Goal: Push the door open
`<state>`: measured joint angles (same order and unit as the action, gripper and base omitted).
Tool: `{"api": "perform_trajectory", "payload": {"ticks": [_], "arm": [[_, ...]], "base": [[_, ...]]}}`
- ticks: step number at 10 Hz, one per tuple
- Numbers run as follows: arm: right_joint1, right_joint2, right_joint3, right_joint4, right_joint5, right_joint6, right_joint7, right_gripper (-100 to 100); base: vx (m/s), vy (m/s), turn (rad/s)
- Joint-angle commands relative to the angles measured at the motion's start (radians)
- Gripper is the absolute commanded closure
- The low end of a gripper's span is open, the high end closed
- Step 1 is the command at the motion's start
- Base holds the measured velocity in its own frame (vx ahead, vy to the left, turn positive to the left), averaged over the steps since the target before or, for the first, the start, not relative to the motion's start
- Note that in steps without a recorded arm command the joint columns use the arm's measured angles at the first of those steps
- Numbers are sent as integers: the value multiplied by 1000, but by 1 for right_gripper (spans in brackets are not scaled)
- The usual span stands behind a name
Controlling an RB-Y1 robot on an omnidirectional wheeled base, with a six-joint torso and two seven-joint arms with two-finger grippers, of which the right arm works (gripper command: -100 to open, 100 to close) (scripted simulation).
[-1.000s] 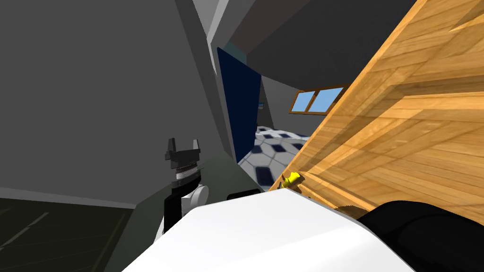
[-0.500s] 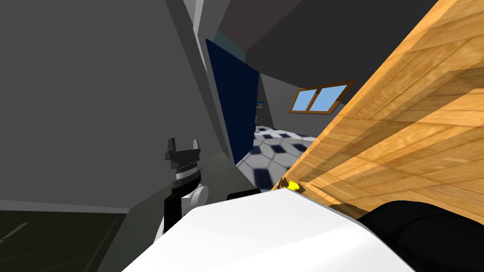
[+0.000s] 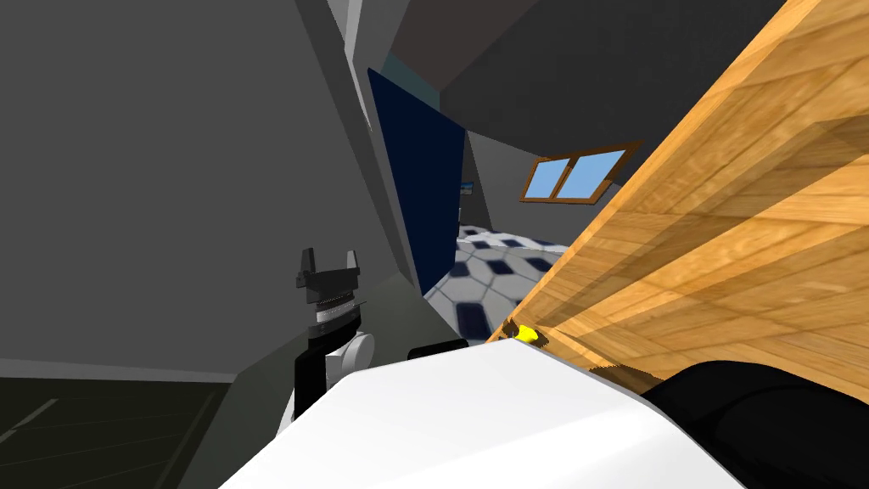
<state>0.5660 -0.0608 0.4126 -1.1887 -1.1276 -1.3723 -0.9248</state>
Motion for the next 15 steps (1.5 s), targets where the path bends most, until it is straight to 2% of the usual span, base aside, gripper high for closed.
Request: {"api": "perform_trajectory", "payload": {"ticks": [1,7,12,14,15], "arm": [[3,3,4,0,1,-2,1,100],[7,0,-29,-4,-38,-19,0,100],[20,9,-83,-12,-108,-53,-1,100],[21,11,-89,-13,-117,-57,-1,100],[26,17,-109,-16,-142,-70,-2,100]], "base": [[0,0,0],[127,-106,-22],[174,-152,-46],[111,-105,-23],[113,-129,-40]]}}
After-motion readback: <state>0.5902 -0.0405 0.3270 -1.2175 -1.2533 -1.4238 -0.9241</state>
